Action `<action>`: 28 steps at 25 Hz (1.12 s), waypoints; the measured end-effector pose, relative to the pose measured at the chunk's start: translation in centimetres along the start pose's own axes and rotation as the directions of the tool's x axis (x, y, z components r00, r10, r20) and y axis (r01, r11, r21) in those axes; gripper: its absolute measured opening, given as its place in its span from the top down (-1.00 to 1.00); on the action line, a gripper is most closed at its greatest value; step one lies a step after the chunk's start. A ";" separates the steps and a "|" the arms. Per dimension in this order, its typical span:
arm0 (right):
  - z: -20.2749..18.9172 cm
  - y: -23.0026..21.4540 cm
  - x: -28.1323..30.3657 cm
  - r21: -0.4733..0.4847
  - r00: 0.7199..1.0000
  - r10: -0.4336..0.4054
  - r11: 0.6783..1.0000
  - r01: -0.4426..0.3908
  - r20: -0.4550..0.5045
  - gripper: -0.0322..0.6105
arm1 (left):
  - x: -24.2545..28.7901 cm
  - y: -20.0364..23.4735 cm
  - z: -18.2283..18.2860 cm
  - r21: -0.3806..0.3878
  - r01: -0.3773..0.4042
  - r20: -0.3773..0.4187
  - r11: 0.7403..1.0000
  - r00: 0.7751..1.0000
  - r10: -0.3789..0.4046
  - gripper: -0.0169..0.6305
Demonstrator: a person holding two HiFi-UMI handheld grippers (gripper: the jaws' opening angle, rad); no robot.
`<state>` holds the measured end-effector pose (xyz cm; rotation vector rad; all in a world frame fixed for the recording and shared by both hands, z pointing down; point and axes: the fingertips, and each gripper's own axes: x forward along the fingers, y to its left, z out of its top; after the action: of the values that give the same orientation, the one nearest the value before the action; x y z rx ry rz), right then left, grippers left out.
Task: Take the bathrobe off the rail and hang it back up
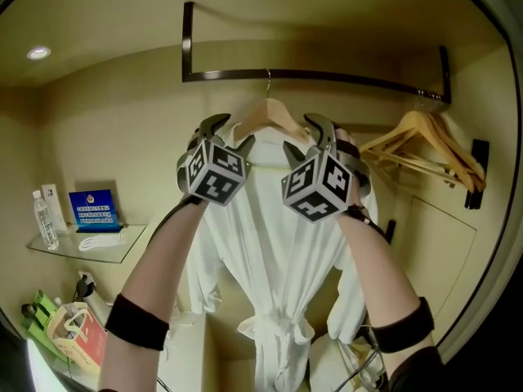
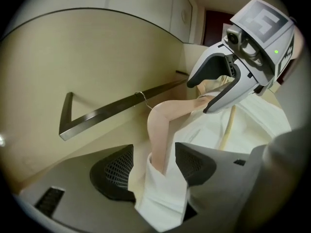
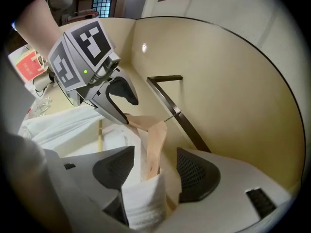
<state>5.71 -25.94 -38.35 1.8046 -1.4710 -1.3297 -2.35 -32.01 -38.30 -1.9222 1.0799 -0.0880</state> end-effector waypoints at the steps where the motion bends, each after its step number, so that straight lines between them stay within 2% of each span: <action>1: -0.1 0.0 0.5 -0.008 1.000 0.004 1.000 -0.004 -0.009 -0.04 | 0.5 0.0 0.0 0.007 0.006 -0.004 1.000 1.000 -0.006 0.11; 12: -1.6 0.1 3.7 -0.007 0.999 0.024 1.000 -0.025 -0.046 -0.05 | 2.8 0.2 -0.4 0.028 0.026 -0.019 0.999 0.999 -0.026 0.13; 14: -1.7 0.3 4.1 -0.003 0.998 0.036 0.999 -0.036 -0.046 0.01 | 3.1 0.0 -0.4 0.019 0.033 -0.025 0.999 0.999 -0.033 0.14; 16: -1.7 0.4 4.4 -0.005 0.998 0.039 0.999 -0.039 -0.043 0.12 | 3.3 -0.1 -0.4 0.011 0.035 -0.026 0.999 0.999 -0.035 0.25; 17: -1.5 0.5 4.5 -0.012 0.999 0.035 0.999 -0.036 -0.039 0.36 | 3.2 -0.1 -0.3 0.018 0.029 -0.024 0.999 0.999 -0.028 0.40; 18: -1.4 0.7 4.5 -0.021 0.999 0.031 0.999 -0.032 -0.036 0.42 | 3.1 0.0 -0.3 0.034 0.019 -0.024 0.999 1.000 -0.019 0.52; 19: -1.3 0.8 4.6 -0.031 0.999 0.028 0.999 -0.029 -0.034 0.49 | 3.0 0.1 -0.4 0.056 0.010 -0.026 0.998 1.000 -0.008 0.54; 23: -1.2 1.1 4.7 -0.021 0.999 0.029 0.999 -0.029 -0.021 0.50 | 2.6 0.3 -0.3 0.106 -0.016 -0.025 0.994 1.000 0.019 0.56; 28: -1.0 1.1 4.6 0.009 1.000 0.025 1.000 -0.025 -0.004 0.51 | 2.2 0.4 -0.1 0.106 -0.020 -0.034 0.994 0.999 0.024 0.56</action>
<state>5.92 -30.77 -38.87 1.7870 -1.4952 -1.3089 -1.25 -33.71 -39.29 -1.8200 1.0980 -0.1641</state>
